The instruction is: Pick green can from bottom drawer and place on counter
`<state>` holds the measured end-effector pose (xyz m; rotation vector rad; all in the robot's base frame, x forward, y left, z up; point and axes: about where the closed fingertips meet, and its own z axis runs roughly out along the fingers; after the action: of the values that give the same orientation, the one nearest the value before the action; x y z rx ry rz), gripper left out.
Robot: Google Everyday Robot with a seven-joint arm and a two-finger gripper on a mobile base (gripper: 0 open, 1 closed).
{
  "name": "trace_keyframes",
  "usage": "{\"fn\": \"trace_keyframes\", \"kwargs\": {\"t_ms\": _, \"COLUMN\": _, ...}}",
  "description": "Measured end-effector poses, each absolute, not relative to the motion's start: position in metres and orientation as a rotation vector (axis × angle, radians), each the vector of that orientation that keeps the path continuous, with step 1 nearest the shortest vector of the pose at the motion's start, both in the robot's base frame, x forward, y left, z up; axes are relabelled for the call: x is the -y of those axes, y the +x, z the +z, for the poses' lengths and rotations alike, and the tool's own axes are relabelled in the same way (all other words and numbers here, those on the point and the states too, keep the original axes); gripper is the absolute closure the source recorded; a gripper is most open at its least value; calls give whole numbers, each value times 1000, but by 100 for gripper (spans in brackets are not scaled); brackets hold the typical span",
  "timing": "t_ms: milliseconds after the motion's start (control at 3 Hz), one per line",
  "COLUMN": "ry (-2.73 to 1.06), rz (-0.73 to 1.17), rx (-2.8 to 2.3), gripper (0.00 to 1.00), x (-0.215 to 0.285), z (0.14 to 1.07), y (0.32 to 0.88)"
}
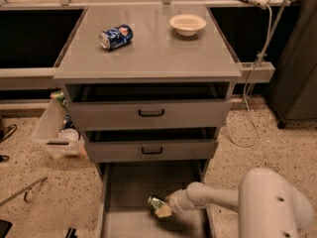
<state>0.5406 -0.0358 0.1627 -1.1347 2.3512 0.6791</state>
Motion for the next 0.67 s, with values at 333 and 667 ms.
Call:
{"fn": "trace_keyframes", "kwargs": {"t_ms": 333, "ry": -1078, "rz": 740, "rx": -2259, "gripper": 100, "x": 69, "z": 246, "y": 581}}
{"fn": "trace_keyframes", "kwargs": {"t_ms": 667, "ry": -1060, "rz": 809, "rx": -2106, "gripper": 100, "x": 95, "z": 340, "y": 611}}
